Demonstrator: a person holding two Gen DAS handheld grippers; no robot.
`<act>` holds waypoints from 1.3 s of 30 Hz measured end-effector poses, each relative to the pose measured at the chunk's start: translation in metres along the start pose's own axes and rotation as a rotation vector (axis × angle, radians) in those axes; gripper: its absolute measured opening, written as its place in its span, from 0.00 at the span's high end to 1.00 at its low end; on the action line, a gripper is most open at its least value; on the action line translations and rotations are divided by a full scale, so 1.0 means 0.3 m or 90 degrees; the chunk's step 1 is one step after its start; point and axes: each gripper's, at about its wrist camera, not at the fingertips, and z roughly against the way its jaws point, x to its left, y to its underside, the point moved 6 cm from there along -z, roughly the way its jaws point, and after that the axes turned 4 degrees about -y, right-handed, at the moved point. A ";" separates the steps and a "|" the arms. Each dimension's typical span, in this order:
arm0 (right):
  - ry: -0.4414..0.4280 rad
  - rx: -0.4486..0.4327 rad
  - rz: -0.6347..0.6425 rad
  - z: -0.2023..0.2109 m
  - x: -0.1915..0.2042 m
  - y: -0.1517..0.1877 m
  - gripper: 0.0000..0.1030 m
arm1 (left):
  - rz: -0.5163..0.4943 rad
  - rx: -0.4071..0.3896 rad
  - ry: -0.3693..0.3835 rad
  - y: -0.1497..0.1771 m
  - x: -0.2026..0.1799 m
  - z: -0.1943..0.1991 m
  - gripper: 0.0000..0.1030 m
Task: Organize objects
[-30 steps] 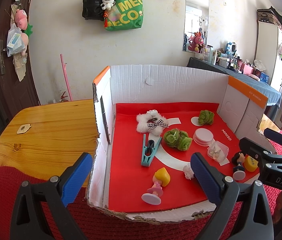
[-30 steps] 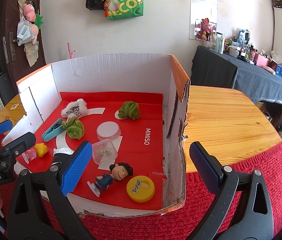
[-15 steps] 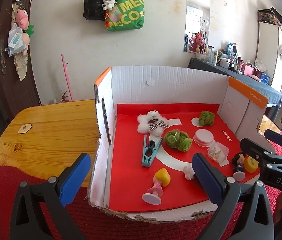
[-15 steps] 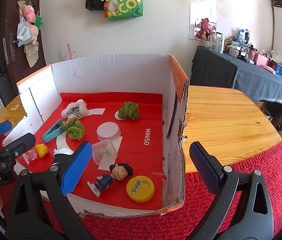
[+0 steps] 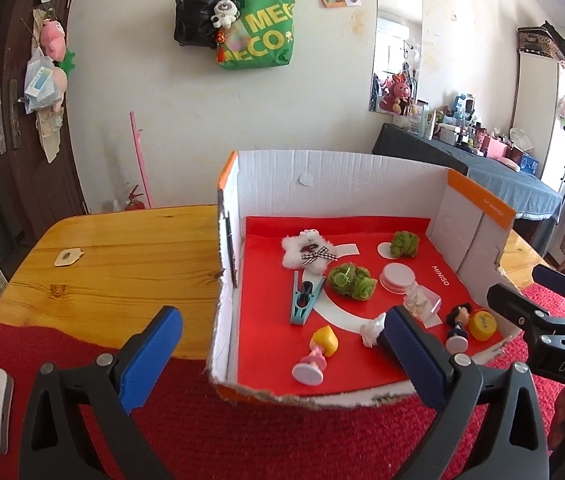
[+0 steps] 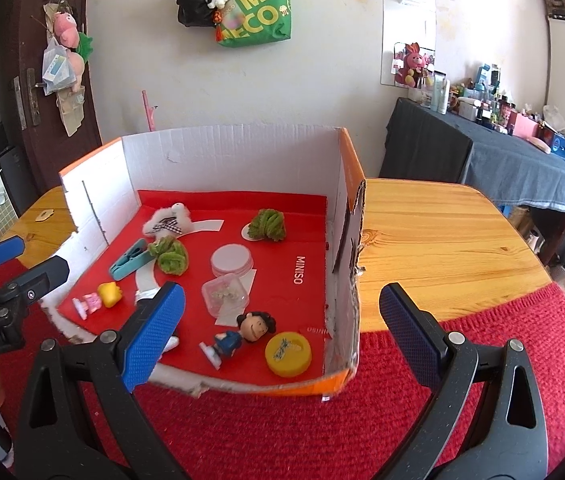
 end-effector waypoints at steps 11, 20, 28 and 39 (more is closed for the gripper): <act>-0.037 0.054 -0.016 0.104 0.049 0.131 0.00 | -0.016 0.048 0.004 0.129 0.025 0.108 0.00; -0.012 0.117 -0.033 0.078 0.038 0.240 0.00 | -0.027 0.109 0.015 0.259 0.013 0.090 0.00; 0.003 0.190 -0.039 0.002 0.030 0.304 0.00 | -0.042 0.148 0.000 0.314 0.000 0.029 0.00; 0.038 0.210 -0.020 -0.010 0.031 0.323 0.00 | -0.068 0.145 -0.028 0.331 0.008 0.005 0.00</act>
